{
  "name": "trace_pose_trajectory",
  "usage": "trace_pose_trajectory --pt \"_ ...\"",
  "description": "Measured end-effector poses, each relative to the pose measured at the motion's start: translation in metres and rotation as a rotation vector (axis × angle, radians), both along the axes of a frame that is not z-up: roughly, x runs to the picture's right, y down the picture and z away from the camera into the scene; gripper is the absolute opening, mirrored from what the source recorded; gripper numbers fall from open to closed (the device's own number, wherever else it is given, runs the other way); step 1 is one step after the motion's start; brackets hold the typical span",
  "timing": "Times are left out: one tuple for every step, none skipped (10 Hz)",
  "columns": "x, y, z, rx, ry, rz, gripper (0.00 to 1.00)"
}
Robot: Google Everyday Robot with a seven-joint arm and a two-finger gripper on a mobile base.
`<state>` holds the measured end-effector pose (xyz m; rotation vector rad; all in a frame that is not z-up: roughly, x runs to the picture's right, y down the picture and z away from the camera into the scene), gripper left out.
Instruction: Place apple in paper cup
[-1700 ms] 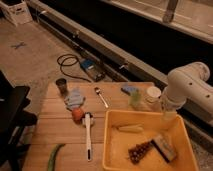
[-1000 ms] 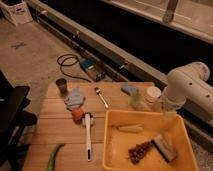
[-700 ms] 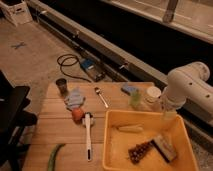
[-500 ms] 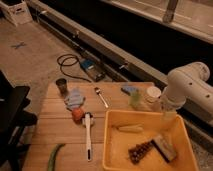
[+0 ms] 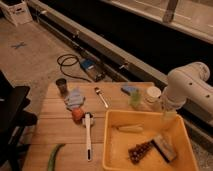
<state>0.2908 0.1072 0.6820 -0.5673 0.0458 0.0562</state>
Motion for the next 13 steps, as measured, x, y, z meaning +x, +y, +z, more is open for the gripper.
trace_pose_trajectory --pt "0.000 0.000 0.000 0.000 0.000 0.000 0.65" --pt "0.000 0.000 0.000 0.003 0.001 -0.001 0.65" --pt "0.000 -0.004 -0.001 0.019 0.004 -0.006 0.65" --pt "-0.004 -0.012 -0.002 0.038 0.002 -0.016 0.65" --pt "-0.018 -0.032 -0.004 0.066 -0.014 -0.036 0.65" --pt "-0.035 -0.047 -0.006 0.086 -0.030 -0.061 0.65" --pt "-0.056 -0.059 -0.006 0.102 -0.045 -0.085 0.65" --pt "-0.081 -0.070 -0.001 0.114 -0.065 -0.105 0.65" --pt "-0.106 -0.081 0.005 0.124 -0.093 -0.125 0.65" --pt "-0.132 -0.091 0.010 0.133 -0.127 -0.144 0.65" --pt "-0.152 -0.095 0.013 0.135 -0.154 -0.158 0.65" --pt "-0.181 -0.103 0.017 0.141 -0.197 -0.181 0.65" --pt "-0.204 -0.106 0.018 0.142 -0.237 -0.200 0.65"
